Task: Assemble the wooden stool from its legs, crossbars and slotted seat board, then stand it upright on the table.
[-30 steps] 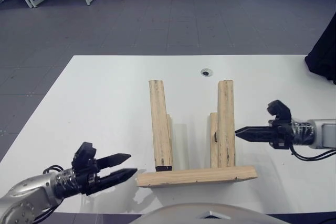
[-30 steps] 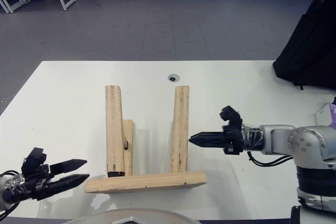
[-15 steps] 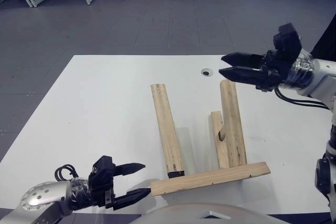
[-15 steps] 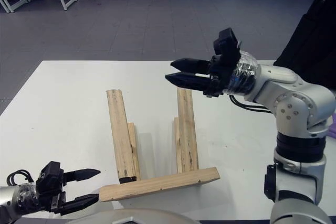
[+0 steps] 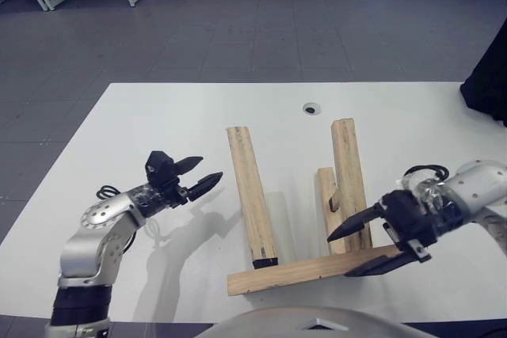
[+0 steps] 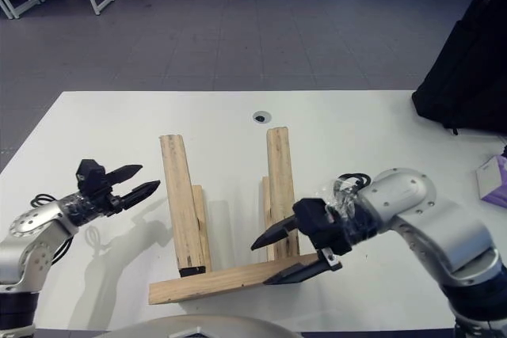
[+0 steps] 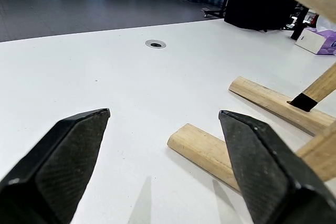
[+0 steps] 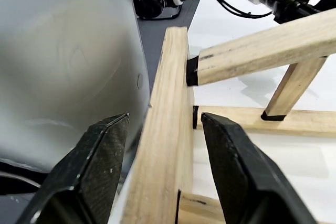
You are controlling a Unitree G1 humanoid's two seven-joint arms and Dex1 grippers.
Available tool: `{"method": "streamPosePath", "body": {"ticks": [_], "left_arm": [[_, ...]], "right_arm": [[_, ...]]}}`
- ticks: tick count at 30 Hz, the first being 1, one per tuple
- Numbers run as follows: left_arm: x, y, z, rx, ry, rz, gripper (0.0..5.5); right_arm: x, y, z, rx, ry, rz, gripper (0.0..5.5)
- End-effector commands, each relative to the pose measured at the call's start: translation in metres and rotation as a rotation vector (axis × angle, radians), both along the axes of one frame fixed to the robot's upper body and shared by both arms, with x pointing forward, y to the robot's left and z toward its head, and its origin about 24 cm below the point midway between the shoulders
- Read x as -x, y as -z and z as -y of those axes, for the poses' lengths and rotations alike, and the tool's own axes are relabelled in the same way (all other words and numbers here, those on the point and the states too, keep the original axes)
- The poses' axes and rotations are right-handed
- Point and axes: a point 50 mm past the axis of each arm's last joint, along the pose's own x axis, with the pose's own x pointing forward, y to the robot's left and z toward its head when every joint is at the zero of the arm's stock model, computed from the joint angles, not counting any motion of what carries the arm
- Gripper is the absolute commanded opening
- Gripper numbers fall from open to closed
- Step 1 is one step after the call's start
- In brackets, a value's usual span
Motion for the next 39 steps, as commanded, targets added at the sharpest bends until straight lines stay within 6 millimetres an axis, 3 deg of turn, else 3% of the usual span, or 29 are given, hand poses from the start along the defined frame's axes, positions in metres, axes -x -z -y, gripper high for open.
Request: {"method": "streamPosePath", "body": {"ticks": [1, 5, 8, 19, 21, 24, 30, 32, 36, 39], "left_arm": [[-0.018, -0.002, 0.012, 0.013, 0.052, 0.047, 3.84], [-0.023, -0.002, 0.021, 0.026, 0.100, 0.065, 3.84], [-0.015, 0.006, 0.035, -0.003, 0.206, 0.035, 3.84], [0.010, 0.018, 0.052, -0.038, 0.404, -0.057, 3.84], [0.012, 0.021, 0.047, -0.051, 0.391, -0.070, 3.84], [-0.001, 0.021, 0.028, -0.066, 0.301, -0.059, 3.84], [-0.048, -0.005, -0.011, -0.213, 0.031, 0.163, 3.84], [-0.038, -0.004, -0.010, -0.253, 0.136, 0.160, 3.84], [-0.004, 0.008, -0.006, -0.299, 0.467, -0.034, 3.84], [0.001, 0.000, 0.000, -0.266, 0.576, -0.062, 3.84]], "right_arm": [[0.006, 0.010, 0.000, 0.046, 0.001, 0.046, 2.51], [0.009, 0.014, -0.004, 0.064, 0.028, 0.149, 2.51], [0.007, 0.012, -0.011, 0.055, 0.065, 0.230, 2.51], [0.016, 0.025, -0.024, 0.043, 0.204, 0.160, 2.51], [0.018, 0.025, -0.026, 0.041, 0.209, 0.158, 2.51], [0.018, 0.025, -0.028, 0.051, 0.171, 0.160, 2.51], [0.013, 0.024, -0.025, 0.083, 0.070, 0.150, 2.51], [0.012, 0.024, -0.023, 0.089, 0.054, 0.143, 2.51], [0.009, 0.023, -0.019, 0.097, 0.050, 0.148, 2.51], [0.007, 0.023, -0.016, 0.100, 0.052, 0.154, 2.51]]}}
